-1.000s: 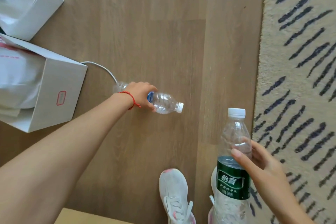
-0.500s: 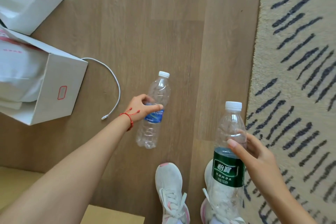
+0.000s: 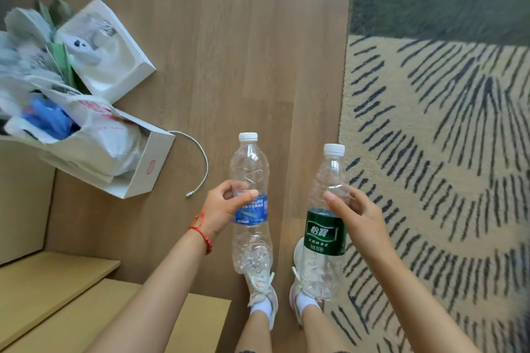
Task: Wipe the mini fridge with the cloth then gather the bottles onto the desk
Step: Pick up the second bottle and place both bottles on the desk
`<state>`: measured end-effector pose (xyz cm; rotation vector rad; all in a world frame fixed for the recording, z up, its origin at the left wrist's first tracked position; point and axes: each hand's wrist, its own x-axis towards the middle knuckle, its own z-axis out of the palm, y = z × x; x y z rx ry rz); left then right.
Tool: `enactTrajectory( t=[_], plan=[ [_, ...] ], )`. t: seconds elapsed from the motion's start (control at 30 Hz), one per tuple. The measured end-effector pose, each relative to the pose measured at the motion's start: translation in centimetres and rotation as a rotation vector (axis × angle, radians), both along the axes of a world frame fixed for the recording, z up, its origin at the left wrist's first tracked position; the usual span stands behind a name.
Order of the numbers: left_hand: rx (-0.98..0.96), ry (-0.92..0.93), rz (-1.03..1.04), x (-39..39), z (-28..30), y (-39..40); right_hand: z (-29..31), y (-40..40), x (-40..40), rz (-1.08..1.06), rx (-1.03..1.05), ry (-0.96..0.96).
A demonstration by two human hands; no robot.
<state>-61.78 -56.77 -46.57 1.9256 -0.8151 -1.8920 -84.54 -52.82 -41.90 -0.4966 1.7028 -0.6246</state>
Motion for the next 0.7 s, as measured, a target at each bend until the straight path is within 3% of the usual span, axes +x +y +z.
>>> enactTrajectory(
  t=[0.37, 0.7],
  plan=[
    [-0.195, 0.058, 0.048, -0.7, 21.6, 1.2, 19.8, -0.1, 1.0, 0.015, -0.101, -0.008],
    [-0.347, 0.074, 0.086, 1.8, 34.9, 4.0, 33.0, 1.6, 3.4, 0.059, -0.215, -0.036]
  ],
)
